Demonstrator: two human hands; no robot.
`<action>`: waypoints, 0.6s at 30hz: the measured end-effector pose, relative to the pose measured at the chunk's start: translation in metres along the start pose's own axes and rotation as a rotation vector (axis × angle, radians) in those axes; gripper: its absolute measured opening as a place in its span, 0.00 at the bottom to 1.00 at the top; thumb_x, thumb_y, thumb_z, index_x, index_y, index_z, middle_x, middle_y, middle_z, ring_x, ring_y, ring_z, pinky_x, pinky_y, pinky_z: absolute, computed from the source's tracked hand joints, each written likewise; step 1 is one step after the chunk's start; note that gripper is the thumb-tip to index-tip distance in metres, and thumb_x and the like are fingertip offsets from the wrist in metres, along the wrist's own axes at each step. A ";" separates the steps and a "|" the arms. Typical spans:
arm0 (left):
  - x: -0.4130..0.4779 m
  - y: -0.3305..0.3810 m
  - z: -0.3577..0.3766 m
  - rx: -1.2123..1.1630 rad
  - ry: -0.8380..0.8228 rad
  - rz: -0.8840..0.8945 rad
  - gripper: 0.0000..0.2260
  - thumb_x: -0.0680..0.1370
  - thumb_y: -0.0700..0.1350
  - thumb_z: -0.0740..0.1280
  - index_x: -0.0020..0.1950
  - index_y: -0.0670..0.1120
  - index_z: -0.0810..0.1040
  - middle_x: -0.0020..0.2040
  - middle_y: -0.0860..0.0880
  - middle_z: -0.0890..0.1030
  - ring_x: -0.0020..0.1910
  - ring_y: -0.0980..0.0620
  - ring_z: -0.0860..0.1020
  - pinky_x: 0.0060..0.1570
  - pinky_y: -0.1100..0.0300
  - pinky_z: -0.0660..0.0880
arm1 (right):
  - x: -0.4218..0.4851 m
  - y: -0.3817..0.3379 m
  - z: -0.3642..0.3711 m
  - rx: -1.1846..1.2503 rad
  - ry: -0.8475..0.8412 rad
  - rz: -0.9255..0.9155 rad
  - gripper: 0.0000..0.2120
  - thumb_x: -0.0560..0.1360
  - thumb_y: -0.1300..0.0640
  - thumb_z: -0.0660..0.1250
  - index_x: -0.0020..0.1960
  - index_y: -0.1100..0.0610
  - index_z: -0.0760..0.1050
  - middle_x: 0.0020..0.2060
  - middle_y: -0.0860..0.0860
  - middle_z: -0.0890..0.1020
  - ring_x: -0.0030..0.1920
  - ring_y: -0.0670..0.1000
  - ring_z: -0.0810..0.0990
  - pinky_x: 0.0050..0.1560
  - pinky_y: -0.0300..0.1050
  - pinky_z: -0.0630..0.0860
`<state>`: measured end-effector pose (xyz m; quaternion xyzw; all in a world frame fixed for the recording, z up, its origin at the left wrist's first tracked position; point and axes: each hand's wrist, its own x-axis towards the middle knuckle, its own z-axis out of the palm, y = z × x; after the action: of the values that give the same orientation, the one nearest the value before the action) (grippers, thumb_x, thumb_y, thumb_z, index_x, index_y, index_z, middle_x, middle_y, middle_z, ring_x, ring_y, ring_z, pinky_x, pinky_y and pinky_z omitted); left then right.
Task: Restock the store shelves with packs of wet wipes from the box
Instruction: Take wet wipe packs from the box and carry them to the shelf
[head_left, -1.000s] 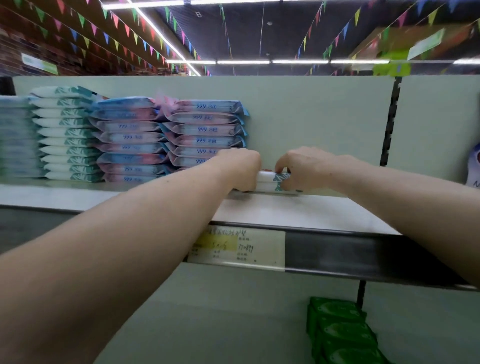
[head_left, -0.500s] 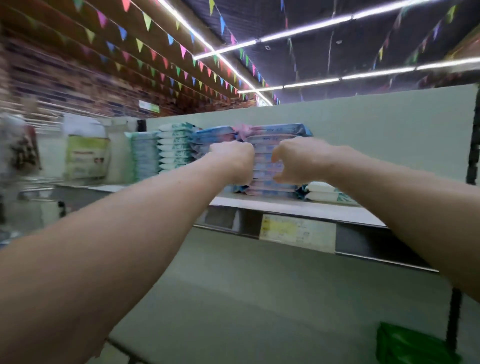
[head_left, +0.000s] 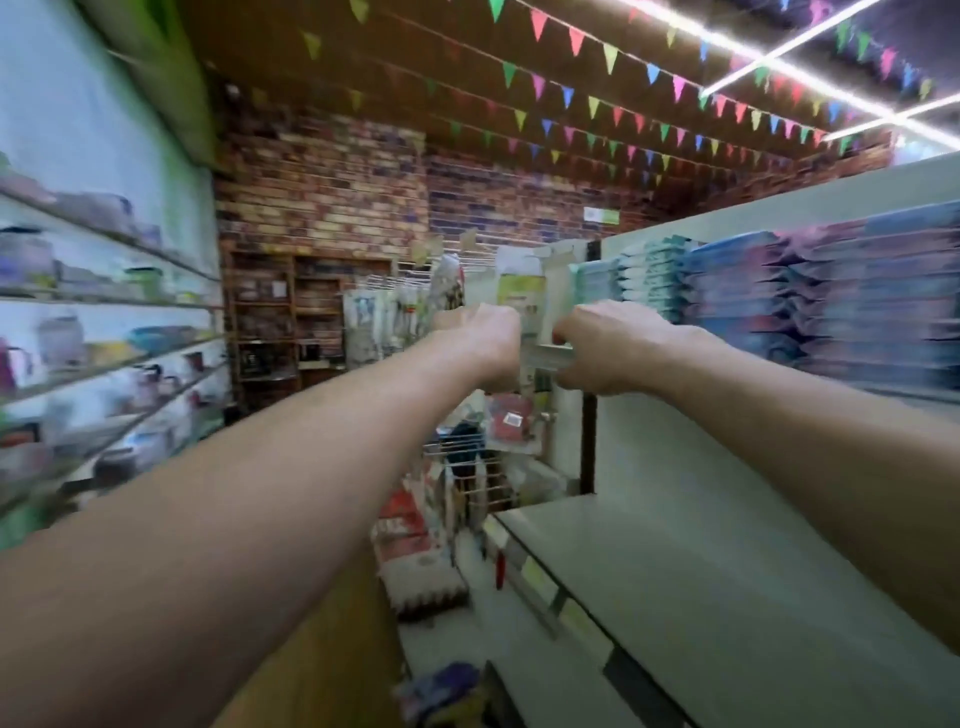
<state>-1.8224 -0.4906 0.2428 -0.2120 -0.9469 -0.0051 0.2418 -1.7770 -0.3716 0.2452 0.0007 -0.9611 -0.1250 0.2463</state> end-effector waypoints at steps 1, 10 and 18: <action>-0.014 -0.014 -0.002 0.030 -0.014 -0.039 0.08 0.77 0.43 0.67 0.55 0.47 0.74 0.49 0.48 0.75 0.45 0.47 0.72 0.40 0.55 0.69 | -0.001 -0.018 0.002 0.034 -0.011 -0.030 0.17 0.75 0.49 0.66 0.62 0.54 0.74 0.55 0.54 0.79 0.50 0.55 0.78 0.45 0.43 0.72; -0.158 -0.134 -0.007 0.206 -0.159 -0.399 0.03 0.76 0.43 0.66 0.48 0.47 0.73 0.43 0.49 0.76 0.42 0.48 0.76 0.38 0.55 0.72 | -0.031 -0.189 -0.011 0.212 -0.068 -0.383 0.13 0.76 0.52 0.66 0.58 0.55 0.74 0.51 0.52 0.79 0.48 0.54 0.77 0.43 0.45 0.73; -0.315 -0.223 -0.028 0.270 -0.290 -0.713 0.13 0.78 0.45 0.65 0.62 0.47 0.73 0.57 0.46 0.76 0.57 0.44 0.76 0.47 0.53 0.72 | -0.090 -0.357 -0.032 0.336 -0.090 -0.708 0.13 0.78 0.53 0.64 0.61 0.56 0.72 0.56 0.52 0.77 0.55 0.55 0.77 0.46 0.46 0.72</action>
<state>-1.6493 -0.8221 0.1433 0.1645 -0.9775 0.0657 0.1146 -1.7039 -0.7196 0.1440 0.3668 -0.9184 -0.0429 0.1419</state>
